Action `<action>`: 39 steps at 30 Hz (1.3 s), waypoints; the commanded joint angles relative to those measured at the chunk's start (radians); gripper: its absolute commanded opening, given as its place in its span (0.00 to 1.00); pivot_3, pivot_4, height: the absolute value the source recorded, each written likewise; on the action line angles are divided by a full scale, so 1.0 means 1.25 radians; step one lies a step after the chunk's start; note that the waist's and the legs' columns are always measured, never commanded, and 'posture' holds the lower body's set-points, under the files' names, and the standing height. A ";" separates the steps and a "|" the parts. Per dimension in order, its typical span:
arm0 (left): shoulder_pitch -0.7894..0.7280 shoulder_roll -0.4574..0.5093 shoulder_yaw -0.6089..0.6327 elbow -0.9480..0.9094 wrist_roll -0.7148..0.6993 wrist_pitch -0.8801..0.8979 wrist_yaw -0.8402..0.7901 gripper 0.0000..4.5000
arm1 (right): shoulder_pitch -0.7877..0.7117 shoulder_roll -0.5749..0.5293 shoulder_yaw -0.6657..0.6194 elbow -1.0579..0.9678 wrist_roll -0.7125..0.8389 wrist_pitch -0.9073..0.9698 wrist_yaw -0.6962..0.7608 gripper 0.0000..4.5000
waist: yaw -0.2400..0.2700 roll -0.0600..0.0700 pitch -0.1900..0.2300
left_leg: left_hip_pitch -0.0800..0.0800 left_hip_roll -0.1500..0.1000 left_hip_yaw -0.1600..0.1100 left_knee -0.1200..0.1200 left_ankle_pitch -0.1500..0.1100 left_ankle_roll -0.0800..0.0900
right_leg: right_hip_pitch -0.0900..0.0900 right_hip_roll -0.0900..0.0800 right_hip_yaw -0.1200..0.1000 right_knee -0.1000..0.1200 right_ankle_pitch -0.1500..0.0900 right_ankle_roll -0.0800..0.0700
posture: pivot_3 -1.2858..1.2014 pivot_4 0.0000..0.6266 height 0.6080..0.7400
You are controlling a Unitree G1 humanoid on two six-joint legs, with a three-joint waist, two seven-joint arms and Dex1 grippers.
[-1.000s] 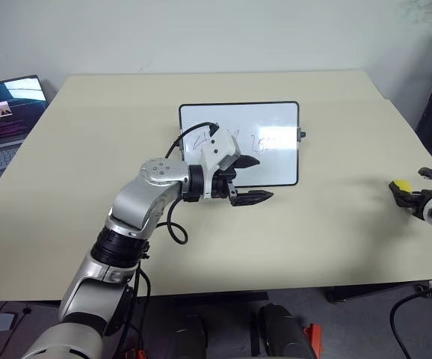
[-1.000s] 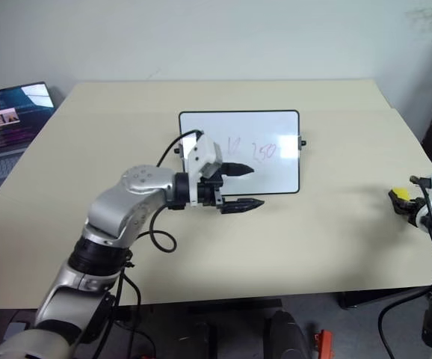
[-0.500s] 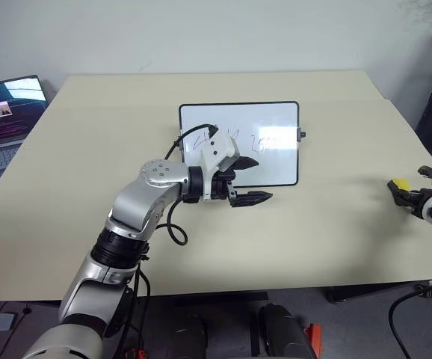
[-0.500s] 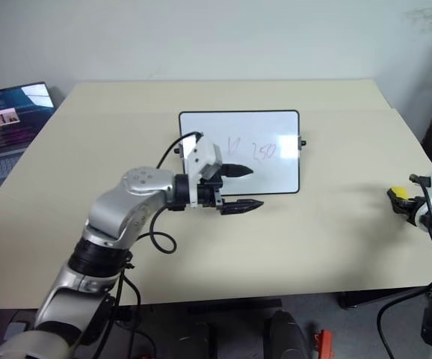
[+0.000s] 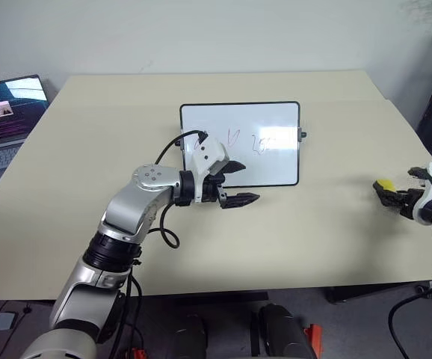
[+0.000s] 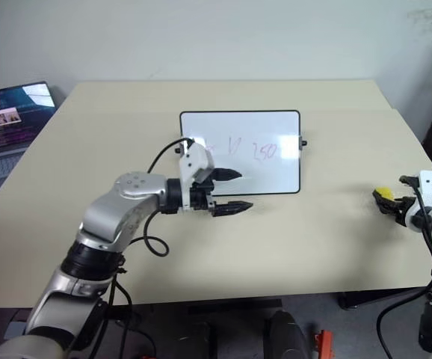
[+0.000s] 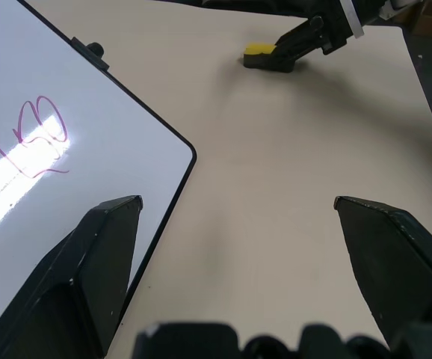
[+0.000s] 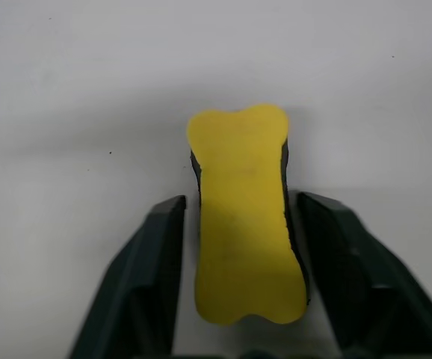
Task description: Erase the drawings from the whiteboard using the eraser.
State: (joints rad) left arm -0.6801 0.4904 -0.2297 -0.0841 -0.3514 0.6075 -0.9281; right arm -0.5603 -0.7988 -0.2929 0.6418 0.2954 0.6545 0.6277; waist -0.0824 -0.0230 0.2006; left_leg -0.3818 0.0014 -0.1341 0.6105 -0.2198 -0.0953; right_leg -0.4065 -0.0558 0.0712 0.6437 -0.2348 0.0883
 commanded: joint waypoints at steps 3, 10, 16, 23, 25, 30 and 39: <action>-0.007 0.006 0.023 -0.018 0.000 -0.012 -0.001 1.00 | -0.032 -0.014 -0.006 0.000 -0.008 -0.018 -0.006 0.84 | -0.001 0.000 0.000 | 0.000 0.000 0.000 0.000 0.000 0.000 | 0.000 0.000 0.000 0.000 0.000 0.000 | 0.52 0.24 1.00; -0.008 0.002 0.020 -0.017 0.002 -0.015 0.004 1.00 | -0.043 -0.013 -0.006 0.020 -0.012 -0.021 -0.009 0.84 | 0.000 0.000 0.000 | 0.000 0.000 0.000 0.000 0.000 0.000 | 0.000 0.000 0.000 0.000 0.000 0.000 | 0.52 0.24 1.00; -0.006 0.004 0.021 -0.019 0.002 -0.015 0.004 1.00 | -0.047 -0.010 0.001 0.034 -0.019 -0.027 -0.013 0.49 | -0.001 0.000 0.000 | 0.000 0.000 0.000 0.000 0.000 0.000 | 0.000 0.000 0.000 0.000 0.000 0.000 | 0.52 0.24 1.00; -0.009 0.006 0.024 -0.016 0.004 -0.016 0.005 1.00 | -0.055 -0.002 0.004 0.047 -0.027 -0.038 -0.017 0.21 | -0.001 0.000 0.000 | 0.000 0.000 0.000 0.000 0.000 0.000 | 0.000 0.000 0.000 0.000 0.000 0.000 | 0.52 0.24 1.00; -0.009 0.006 0.023 -0.016 0.005 -0.017 0.005 1.00 | -0.056 -0.002 0.004 0.044 -0.028 -0.039 -0.016 0.21 | -0.001 0.000 0.000 | 0.000 0.000 0.000 0.000 0.000 0.000 | 0.000 0.000 0.000 0.000 0.000 0.000 | 0.52 0.24 1.00; -0.014 0.030 0.056 0.001 0.006 -0.023 0.009 1.00 | -0.062 -0.002 -0.002 -0.123 0.017 0.010 0.020 0.21 | -0.005 0.001 0.000 | 0.000 0.000 0.000 0.000 0.000 0.000 | 0.000 0.000 0.000 0.000 0.000 0.000 | 0.52 0.24 1.00; 0.022 0.194 0.205 0.126 0.080 -0.092 0.080 1.00 | -0.230 0.144 0.129 -0.552 0.103 0.143 -0.015 0.21 | -0.014 0.002 0.001 | 0.000 0.002 -0.001 0.000 0.000 0.000 | -0.002 0.001 0.000 0.002 0.000 0.000 | 0.52 0.24 1.00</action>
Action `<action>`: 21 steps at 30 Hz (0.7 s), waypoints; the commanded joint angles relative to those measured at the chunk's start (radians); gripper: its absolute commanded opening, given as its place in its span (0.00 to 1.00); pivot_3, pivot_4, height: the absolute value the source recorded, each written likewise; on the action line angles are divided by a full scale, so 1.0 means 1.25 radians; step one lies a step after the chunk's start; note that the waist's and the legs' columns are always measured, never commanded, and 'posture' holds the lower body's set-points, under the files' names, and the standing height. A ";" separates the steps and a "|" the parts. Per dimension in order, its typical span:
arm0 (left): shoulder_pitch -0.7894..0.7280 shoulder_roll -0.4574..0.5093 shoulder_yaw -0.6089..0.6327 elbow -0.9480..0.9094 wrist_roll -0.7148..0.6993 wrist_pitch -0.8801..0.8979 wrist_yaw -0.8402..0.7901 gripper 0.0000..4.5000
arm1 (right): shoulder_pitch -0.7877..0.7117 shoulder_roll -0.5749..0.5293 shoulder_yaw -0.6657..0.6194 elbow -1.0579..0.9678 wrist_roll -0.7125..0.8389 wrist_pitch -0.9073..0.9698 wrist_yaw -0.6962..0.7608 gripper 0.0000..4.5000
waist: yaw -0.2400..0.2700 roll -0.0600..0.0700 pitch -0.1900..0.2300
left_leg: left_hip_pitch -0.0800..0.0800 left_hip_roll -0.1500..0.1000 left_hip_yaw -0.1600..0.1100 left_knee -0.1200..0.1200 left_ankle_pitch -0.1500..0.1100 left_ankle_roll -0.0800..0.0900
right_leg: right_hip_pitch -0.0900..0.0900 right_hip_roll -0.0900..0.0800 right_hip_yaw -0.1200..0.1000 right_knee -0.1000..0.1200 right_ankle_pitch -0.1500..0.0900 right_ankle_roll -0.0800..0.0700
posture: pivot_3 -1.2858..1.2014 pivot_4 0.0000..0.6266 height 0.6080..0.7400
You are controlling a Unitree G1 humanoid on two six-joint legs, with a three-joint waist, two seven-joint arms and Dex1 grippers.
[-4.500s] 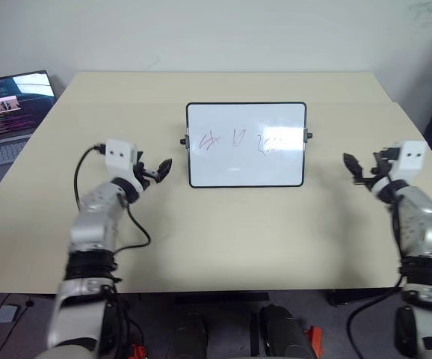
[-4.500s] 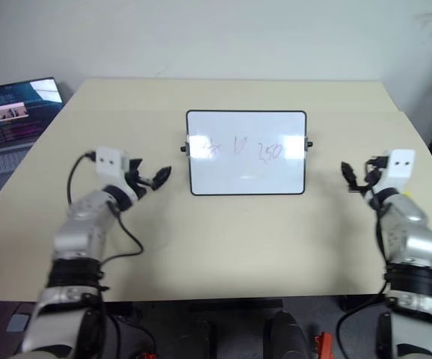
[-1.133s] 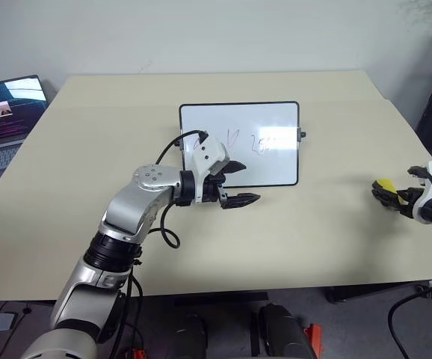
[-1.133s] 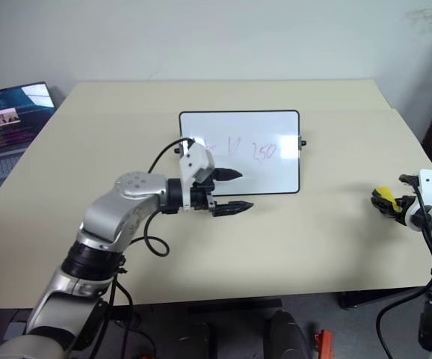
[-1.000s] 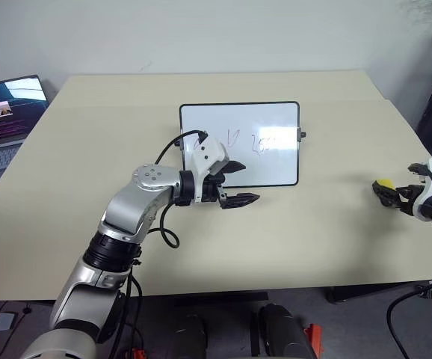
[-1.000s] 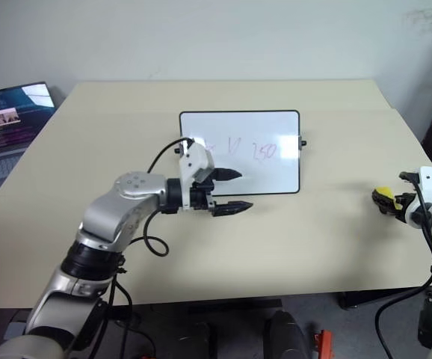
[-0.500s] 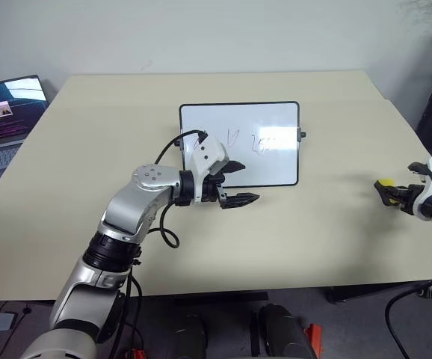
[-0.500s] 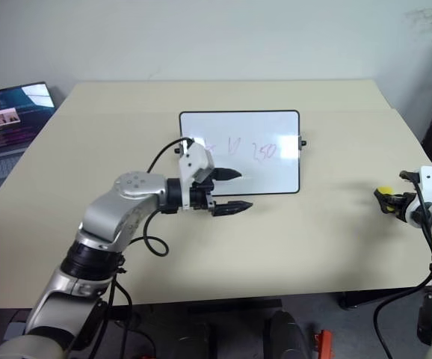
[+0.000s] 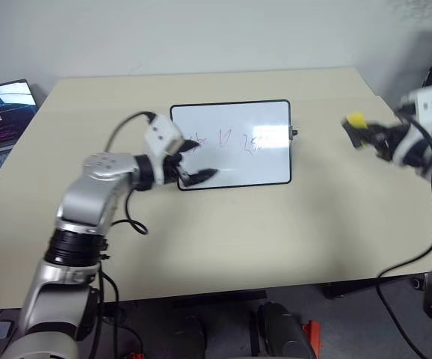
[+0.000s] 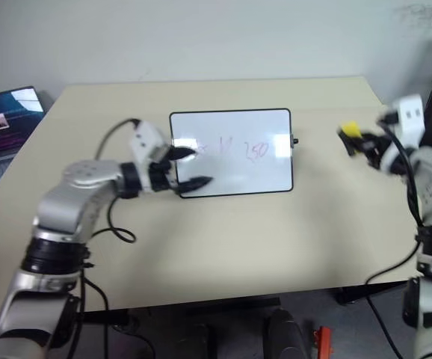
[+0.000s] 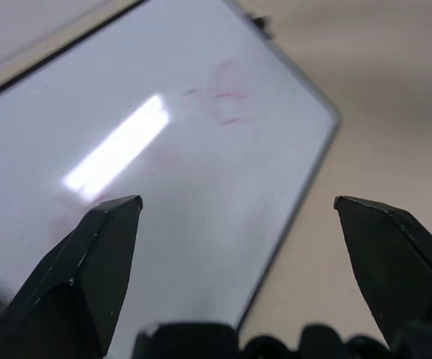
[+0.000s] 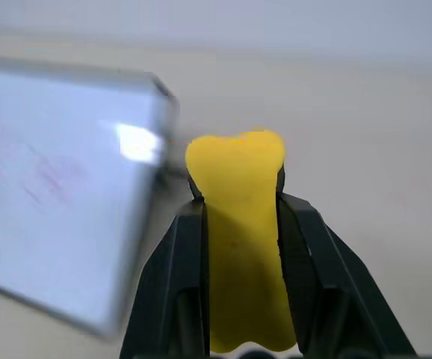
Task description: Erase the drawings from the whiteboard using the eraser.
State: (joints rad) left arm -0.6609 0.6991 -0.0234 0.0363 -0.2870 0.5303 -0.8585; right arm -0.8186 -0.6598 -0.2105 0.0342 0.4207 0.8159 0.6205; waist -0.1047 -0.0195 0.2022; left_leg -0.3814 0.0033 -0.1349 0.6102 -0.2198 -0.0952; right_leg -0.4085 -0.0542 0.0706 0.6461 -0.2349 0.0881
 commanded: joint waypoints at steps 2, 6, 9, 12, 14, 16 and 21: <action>0.025 0.055 0.049 0.047 0.053 -0.044 0.038 1.00 | -0.078 0.097 0.158 -0.070 -0.047 -0.033 -0.023 0.21 | 0.011 -0.001 0.000 | -0.001 0.000 0.000 0.000 0.000 0.000 | 0.000 0.000 0.000 -0.001 0.000 0.000 | 0.52 0.24 1.00; 0.096 0.075 0.060 0.006 0.062 -0.037 0.045 1.00 | -0.188 0.277 0.327 0.021 -0.154 -0.163 -0.048 0.21 | 0.009 0.000 0.000 | -0.003 0.000 0.001 -0.001 0.000 0.000 | -0.005 0.000 0.000 0.001 0.002 -0.004 | 0.52 0.24 1.00; 0.115 0.058 0.072 -0.019 0.049 -0.017 0.062 1.00 | -0.220 0.347 0.407 0.131 -0.230 -0.271 -0.048 0.21 | 0.020 -0.002 -0.001 | -0.011 0.000 -0.002 0.000 0.000 0.000 | -0.011 0.000 -0.002 0.003 0.003 -0.005 | 0.52 0.24 1.00; 0.129 0.049 0.076 -0.043 0.035 0.000 0.065 1.00 | -0.251 0.406 0.429 0.249 -0.272 -0.355 -0.058 0.21 | 0.026 -0.004 -0.002 | -0.012 -0.001 -0.003 0.000 0.000 -0.001 | -0.011 -0.001 -0.003 0.001 0.003 -0.005 | 0.52 0.24 1.00; 0.136 0.049 0.080 -0.059 0.031 0.011 0.066 1.00 | -0.273 0.433 0.437 0.324 -0.301 -0.402 -0.063 0.21 | 0.026 -0.004 -0.002 | -0.013 -0.001 -0.003 0.000 0.000 -0.001 | -0.011 -0.001 -0.004 0.000 0.003 -0.005 | 0.52 0.24 1.00; 0.144 0.055 0.090 -0.084 0.010 0.034 0.057 1.00 | -0.294 0.454 0.441 0.396 -0.329 -0.464 -0.069 0.20 | 0.024 -0.004 -0.002 | -0.013 0.000 -0.003 0.000 0.000 -0.001 | -0.011 -0.001 -0.004 0.001 0.003 -0.005 | 0.52 0.24 1.00; 0.166 0.081 0.124 -0.160 -0.071 0.118 0.011 1.00 | -0.336 0.483 0.446 0.578 -0.397 -0.599 -0.096 0.20 | 0.011 -0.004 -0.002 | -0.012 0.000 -0.003 -0.001 0.000 -0.001 | -0.011 -0.001 -0.003 0.002 0.003 -0.006 | 0.52 0.24 1.00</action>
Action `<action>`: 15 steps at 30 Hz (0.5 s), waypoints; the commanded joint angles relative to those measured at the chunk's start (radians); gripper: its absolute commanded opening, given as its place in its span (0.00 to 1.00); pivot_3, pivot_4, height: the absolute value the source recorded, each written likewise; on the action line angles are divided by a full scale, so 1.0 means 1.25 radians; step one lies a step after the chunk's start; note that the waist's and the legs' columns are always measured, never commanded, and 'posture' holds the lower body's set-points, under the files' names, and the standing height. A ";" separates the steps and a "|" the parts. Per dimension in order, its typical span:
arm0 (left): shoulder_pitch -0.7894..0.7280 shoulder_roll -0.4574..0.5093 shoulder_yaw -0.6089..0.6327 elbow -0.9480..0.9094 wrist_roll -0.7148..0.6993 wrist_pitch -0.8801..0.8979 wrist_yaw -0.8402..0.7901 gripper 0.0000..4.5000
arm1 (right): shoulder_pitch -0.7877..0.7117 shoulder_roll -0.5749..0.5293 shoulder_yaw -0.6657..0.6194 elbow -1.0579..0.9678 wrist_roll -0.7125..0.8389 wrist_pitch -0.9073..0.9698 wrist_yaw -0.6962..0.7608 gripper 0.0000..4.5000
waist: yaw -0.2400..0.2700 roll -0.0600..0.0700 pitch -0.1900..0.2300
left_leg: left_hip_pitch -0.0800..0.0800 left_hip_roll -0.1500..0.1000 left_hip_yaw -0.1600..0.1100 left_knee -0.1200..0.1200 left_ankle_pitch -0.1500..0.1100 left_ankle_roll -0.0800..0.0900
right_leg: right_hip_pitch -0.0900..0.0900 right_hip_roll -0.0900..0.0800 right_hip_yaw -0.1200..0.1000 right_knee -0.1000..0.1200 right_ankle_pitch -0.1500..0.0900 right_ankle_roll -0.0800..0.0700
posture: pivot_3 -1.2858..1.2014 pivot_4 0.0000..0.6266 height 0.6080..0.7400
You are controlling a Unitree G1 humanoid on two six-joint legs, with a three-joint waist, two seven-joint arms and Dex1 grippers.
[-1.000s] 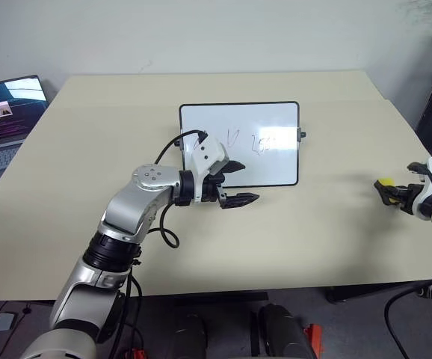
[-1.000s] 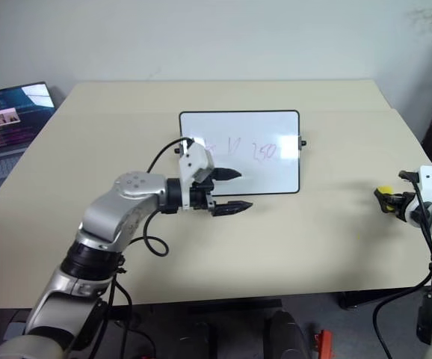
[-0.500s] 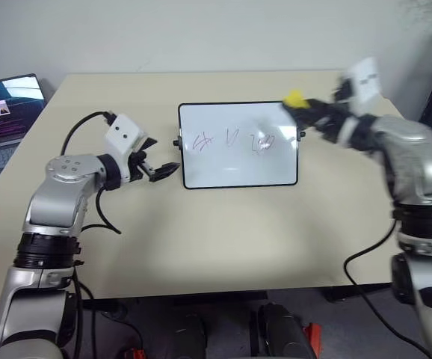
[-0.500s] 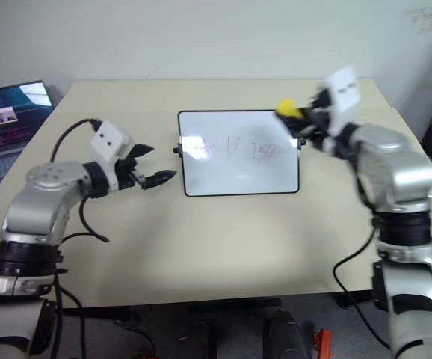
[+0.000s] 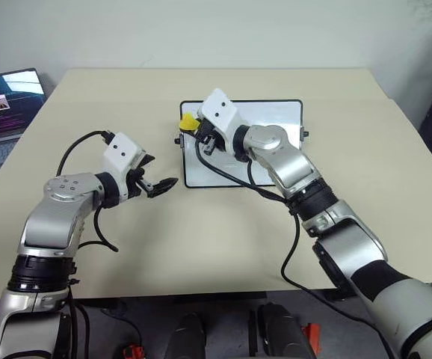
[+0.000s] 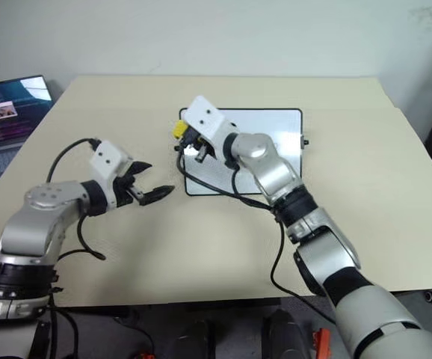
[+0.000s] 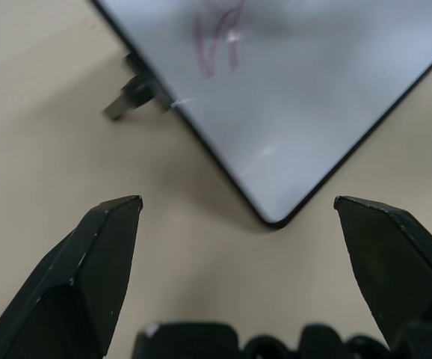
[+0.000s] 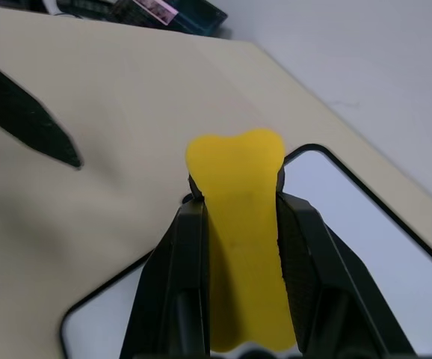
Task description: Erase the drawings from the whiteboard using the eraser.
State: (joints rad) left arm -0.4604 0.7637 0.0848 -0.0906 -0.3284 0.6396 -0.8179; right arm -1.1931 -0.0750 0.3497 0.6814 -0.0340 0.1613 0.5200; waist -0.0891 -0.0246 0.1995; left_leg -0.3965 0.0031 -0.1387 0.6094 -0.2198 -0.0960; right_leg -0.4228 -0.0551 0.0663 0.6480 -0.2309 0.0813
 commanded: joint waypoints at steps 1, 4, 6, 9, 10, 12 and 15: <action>0.010 0.036 0.035 -0.064 -0.039 0.038 -0.025 1.00 | -0.046 0.023 -0.005 0.088 -0.041 -0.092 -0.017 0.20 | -0.003 0.000 0.000 | 0.000 0.000 0.000 0.000 0.000 0.000 | 0.000 0.000 0.000 0.000 0.000 0.000 | 0.52 0.24 1.00; 0.014 0.046 0.027 -0.072 -0.042 0.050 -0.025 1.00 | -0.078 0.047 -0.019 0.163 -0.055 -0.134 -0.024 0.20 | -0.011 0.000 0.000 | 0.001 0.000 0.000 -0.001 0.000 0.000 | 0.000 0.000 0.001 0.001 0.000 0.000 | 0.52 0.24 1.00; 0.013 0.047 0.024 -0.080 -0.049 0.057 -0.027 1.00 | -0.104 0.067 -0.024 0.225 -0.068 -0.160 -0.042 0.20 | -0.015 0.000 0.000 | 0.001 0.000 0.000 0.000 0.000 0.000 | 0.000 0.000 0.000 0.001 0.000 0.000 | 0.52 0.24 1.00; 0.008 0.047 0.021 -0.091 -0.055 0.067 -0.025 1.00 | -0.142 0.087 -0.026 0.317 -0.093 -0.198 -0.079 0.20 | -0.019 0.000 0.000 | 0.001 0.000 0.000 0.000 0.000 0.000 | 0.000 0.000 0.001 0.001 0.000 0.000 | 0.52 0.24 1.00; 0.006 0.046 0.020 -0.092 -0.055 0.069 -0.024 1.00 | -0.152 0.092 -0.032 0.343 -0.096 -0.207 -0.089 0.20 | -0.020 0.000 0.000 | 0.001 0.000 0.000 0.000 0.000 0.000 | 0.000 0.000 0.001 0.001 0.000 0.000 | 0.52 0.24 1.00; 0.004 0.048 0.019 -0.095 -0.057 0.072 -0.023 1.00 | -0.168 0.096 -0.038 0.387 -0.104 -0.217 -0.108 0.20 | -0.020 0.000 0.000 | 0.001 0.000 0.000 0.000 0.000 0.000 | 0.000 0.000 0.001 0.001 0.000 0.000 | 0.52 0.24 1.00; 0.011 0.054 0.023 -0.104 -0.059 0.076 -0.022 1.00 | -0.183 0.100 -0.053 0.430 -0.108 -0.212 -0.136 0.20 | -0.019 0.000 0.000 | 0.001 0.000 0.000 0.000 0.000 0.000 | 0.000 0.000 0.001 0.001 0.000 0.000 | 0.52 0.24 1.00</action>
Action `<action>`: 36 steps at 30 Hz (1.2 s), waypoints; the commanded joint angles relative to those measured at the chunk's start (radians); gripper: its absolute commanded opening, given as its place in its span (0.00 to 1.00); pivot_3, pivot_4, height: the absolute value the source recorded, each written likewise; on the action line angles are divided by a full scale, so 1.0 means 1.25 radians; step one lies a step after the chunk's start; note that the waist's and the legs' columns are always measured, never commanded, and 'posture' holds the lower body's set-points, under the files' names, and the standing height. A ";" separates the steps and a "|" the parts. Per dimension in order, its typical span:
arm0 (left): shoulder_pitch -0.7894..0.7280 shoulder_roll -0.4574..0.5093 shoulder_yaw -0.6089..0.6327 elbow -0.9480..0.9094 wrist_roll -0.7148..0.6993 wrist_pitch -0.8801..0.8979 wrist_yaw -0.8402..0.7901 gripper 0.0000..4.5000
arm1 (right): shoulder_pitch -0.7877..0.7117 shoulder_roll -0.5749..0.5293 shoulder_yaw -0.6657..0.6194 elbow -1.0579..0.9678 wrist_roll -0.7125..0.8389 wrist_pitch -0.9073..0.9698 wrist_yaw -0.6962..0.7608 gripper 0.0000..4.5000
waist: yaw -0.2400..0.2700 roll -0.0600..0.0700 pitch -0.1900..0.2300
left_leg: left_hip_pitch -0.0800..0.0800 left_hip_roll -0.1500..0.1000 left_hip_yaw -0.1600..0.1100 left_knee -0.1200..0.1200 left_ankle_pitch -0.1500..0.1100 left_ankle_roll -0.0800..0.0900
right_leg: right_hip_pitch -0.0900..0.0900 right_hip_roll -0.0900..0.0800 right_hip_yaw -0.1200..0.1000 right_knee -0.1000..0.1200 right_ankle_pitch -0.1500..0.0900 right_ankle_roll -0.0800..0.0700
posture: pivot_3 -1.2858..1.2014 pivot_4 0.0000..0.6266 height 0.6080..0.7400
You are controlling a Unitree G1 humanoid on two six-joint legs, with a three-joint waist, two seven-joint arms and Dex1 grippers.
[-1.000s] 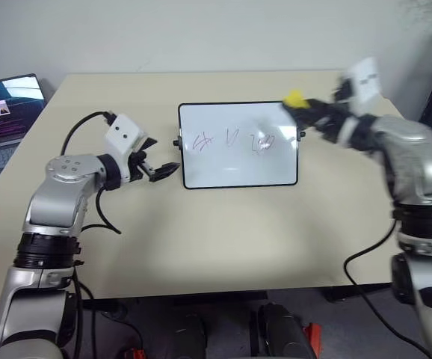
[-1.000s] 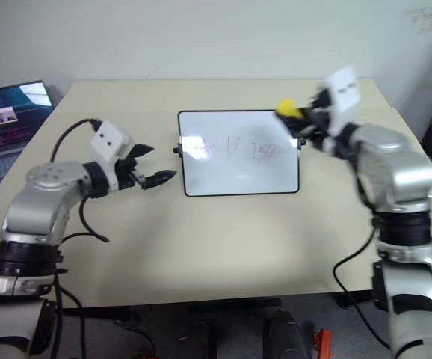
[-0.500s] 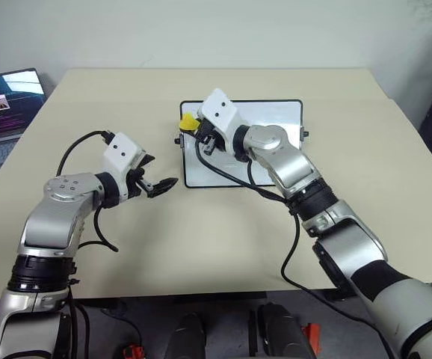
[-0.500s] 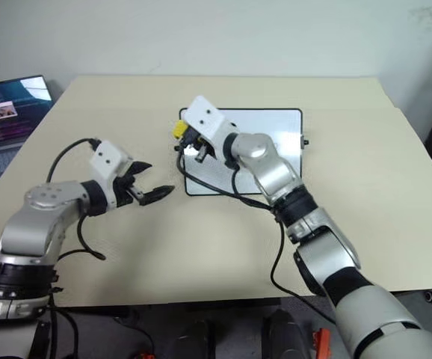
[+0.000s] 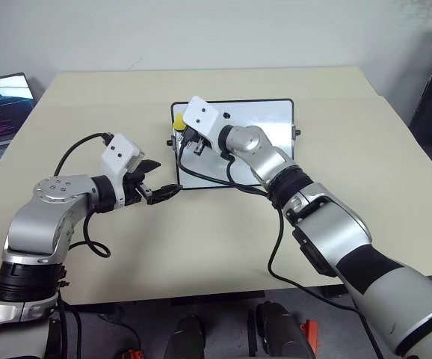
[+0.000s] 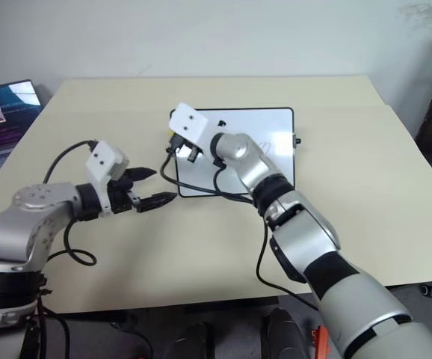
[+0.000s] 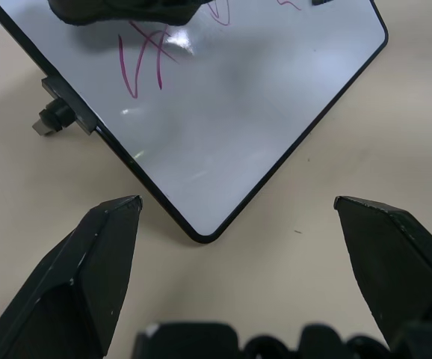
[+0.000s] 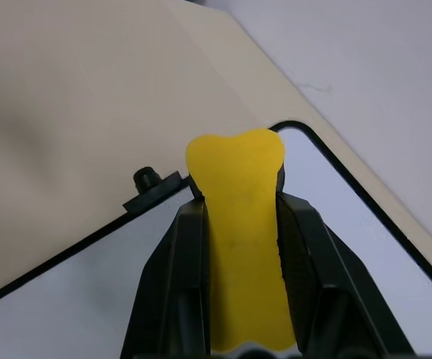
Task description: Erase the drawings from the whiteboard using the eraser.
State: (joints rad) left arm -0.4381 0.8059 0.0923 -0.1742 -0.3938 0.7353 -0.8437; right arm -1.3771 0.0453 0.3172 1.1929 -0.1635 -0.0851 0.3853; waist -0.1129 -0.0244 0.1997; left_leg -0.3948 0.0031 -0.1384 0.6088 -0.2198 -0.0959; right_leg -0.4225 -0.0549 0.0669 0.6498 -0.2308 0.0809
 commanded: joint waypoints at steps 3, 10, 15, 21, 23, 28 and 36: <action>0.000 0.024 0.019 -0.045 -0.008 0.002 0.000 1.00 | -0.042 0.004 -0.044 0.041 -0.011 -0.015 -0.042 0.20 | -0.001 0.000 0.000 | 0.000 0.000 0.000 0.000 0.000 0.000 | 0.000 0.000 0.000 0.000 0.000 0.000 | 0.52 0.24 1.00; 0.002 0.027 0.019 -0.050 -0.012 0.003 0.003 1.00 | -0.059 -0.002 -0.082 0.069 -0.015 0.013 -0.098 0.20 | -0.001 0.000 0.000 | 0.000 0.000 0.000 0.000 0.000 0.000 | 0.000 0.000 0.000 0.000 0.000 0.000 | 0.52 0.24 1.00; -0.001 0.027 0.017 -0.048 -0.011 0.001 0.002 1.00 | -0.047 0.020 -0.079 0.071 -0.029 0.016 -0.090 0.20 | -0.002 0.000 0.000 | 0.000 0.000 0.000 0.000 0.000 0.000 | 0.000 0.000 0.000 0.000 0.000 0.000 | 0.52 0.24 1.00; -0.001 0.026 0.015 -0.045 -0.009 0.000 0.002 1.00 | -0.034 0.053 -0.086 0.075 -0.039 0.028 -0.092 0.20 | -0.002 0.000 0.000 | 0.001 0.000 0.000 0.000 0.000 0.000 | 0.000 0.000 0.000 0.001 0.000 0.000 | 0.52 0.24 1.00; 0.000 0.027 0.016 -0.046 -0.009 0.000 0.003 1.00 | -0.032 0.058 -0.088 0.078 -0.041 0.031 -0.096 0.20 | -0.002 0.000 0.000 | 0.000 0.000 0.000 0.000 0.000 0.000 | 0.000 0.000 0.000 0.001 0.000 0.000 | 0.52 0.24 1.00; 0.004 0.032 0.022 -0.047 -0.009 -0.001 0.002 1.00 | -0.004 0.074 -0.091 0.087 -0.042 0.045 -0.077 0.20 | -0.002 0.000 0.000 | 0.001 0.000 0.000 0.000 0.000 0.000 | 0.000 0.000 0.000 0.001 0.000 0.000 | 0.52 0.24 1.00; 0.002 0.035 0.022 -0.041 -0.008 -0.006 0.001 1.00 | 0.049 0.080 -0.059 0.083 -0.064 0.071 0.041 0.20 | -0.002 0.000 0.000 | 0.007 0.000 0.001 0.001 0.000 0.000 | 0.002 0.000 0.002 0.008 0.000 0.000 | 0.52 0.24 1.00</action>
State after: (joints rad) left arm -0.4258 0.8285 0.0930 -0.1985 -0.3994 0.7379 -0.8408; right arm -1.3354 0.1453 0.2298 1.2977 -0.2262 -0.0226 0.4043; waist -0.1150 -0.0246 0.1994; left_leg -0.3846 0.0029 -0.1373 0.6097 -0.2195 -0.0959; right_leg -0.4191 -0.0543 0.0692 0.6604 -0.2315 0.0801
